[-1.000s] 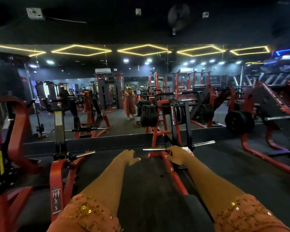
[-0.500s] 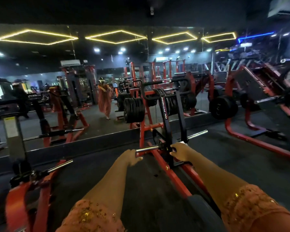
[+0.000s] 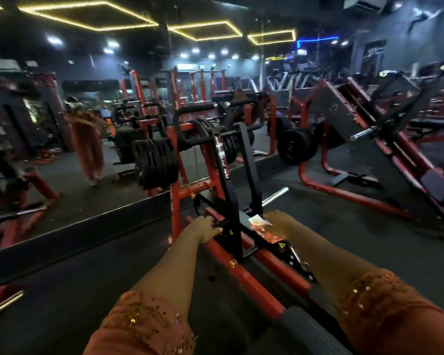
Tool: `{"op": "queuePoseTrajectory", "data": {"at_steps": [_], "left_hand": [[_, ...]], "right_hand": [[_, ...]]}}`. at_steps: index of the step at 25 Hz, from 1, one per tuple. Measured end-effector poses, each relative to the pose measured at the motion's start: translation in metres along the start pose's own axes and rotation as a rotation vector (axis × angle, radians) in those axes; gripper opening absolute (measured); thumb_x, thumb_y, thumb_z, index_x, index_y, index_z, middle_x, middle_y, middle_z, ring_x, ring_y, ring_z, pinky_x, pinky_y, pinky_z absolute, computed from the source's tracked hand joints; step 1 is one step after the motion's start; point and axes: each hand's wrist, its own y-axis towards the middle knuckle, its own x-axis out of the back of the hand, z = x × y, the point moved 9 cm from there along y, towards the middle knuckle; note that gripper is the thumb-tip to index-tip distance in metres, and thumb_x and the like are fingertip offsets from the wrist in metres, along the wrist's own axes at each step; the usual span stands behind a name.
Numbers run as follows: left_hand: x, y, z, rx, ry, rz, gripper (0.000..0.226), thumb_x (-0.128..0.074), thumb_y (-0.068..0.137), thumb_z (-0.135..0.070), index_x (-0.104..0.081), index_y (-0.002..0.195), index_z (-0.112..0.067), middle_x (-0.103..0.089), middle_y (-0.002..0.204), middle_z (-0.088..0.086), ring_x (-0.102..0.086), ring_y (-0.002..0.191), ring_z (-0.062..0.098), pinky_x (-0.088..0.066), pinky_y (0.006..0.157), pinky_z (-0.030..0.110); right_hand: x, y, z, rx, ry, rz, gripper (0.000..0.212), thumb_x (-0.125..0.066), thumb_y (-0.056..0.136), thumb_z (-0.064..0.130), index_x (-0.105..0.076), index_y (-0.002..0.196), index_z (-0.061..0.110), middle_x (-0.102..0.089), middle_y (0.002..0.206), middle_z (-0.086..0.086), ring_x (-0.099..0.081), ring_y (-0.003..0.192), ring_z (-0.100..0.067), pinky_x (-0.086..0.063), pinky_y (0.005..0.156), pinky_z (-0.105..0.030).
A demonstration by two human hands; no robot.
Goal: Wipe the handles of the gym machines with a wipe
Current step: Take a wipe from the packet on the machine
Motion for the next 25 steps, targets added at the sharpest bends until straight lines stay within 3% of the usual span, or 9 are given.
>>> {"op": "queuePoseTrajectory", "data": {"at_steps": [4, 11, 16, 20, 25], "left_hand": [[0.001, 0.099, 0.026, -0.154, -0.006, 0.042, 0.051, -0.048, 0.093, -0.039, -0.046, 0.132, -0.005, -0.049, 0.135, 0.015, -0.047, 0.123, 0.031, -0.040, 0.098, 0.033], [-0.022, 0.246, 0.064, -0.309, -0.012, 0.171, 0.052, -0.051, 0.091, -0.041, -0.047, 0.131, -0.008, -0.049, 0.133, 0.016, -0.049, 0.120, 0.031, -0.041, 0.100, 0.039], [-0.062, 0.331, 0.050, -0.440, -0.006, 0.239, 0.056, -0.049, 0.094, -0.036, -0.035, 0.141, -0.009, -0.038, 0.142, 0.014, -0.039, 0.131, 0.030, -0.034, 0.107, 0.038], [-0.089, 0.411, 0.036, -0.510, -0.003, 0.255, 0.053, -0.049, 0.094, -0.034, -0.036, 0.140, -0.011, -0.037, 0.143, 0.011, -0.039, 0.130, 0.027, -0.033, 0.108, 0.036], [-0.132, 0.510, -0.005, -0.576, -0.010, 0.313, 0.052, -0.050, 0.094, -0.030, -0.035, 0.141, -0.014, -0.033, 0.146, 0.007, -0.034, 0.133, 0.024, -0.030, 0.109, 0.031]], "right_hand": [[-0.021, 0.074, -0.003, -0.118, -0.037, 0.028, 0.049, -0.044, 0.092, 0.034, -0.040, 0.136, 0.014, -0.038, 0.145, -0.008, -0.034, 0.133, -0.025, -0.028, 0.109, -0.034], [-0.039, 0.173, -0.005, -0.331, 0.042, 0.015, 0.049, -0.045, 0.094, 0.028, -0.035, 0.140, 0.013, -0.037, 0.145, -0.010, -0.034, 0.133, -0.026, -0.028, 0.107, -0.032], [-0.068, 0.232, -0.053, -0.508, 0.098, -0.005, 0.050, -0.049, 0.093, 0.028, -0.036, 0.139, 0.011, -0.037, 0.144, -0.011, -0.037, 0.131, -0.026, -0.031, 0.105, -0.031], [-0.086, 0.296, -0.100, -0.572, 0.196, -0.026, 0.047, -0.046, 0.095, 0.029, -0.037, 0.138, 0.012, -0.040, 0.143, -0.009, -0.033, 0.133, -0.026, -0.028, 0.108, -0.033], [-0.100, 0.369, -0.171, -0.722, 0.318, -0.131, 0.033, -0.046, 0.093, 0.015, -0.054, 0.124, 0.005, -0.055, 0.129, -0.013, -0.048, 0.119, -0.027, -0.038, 0.095, -0.030]]}}
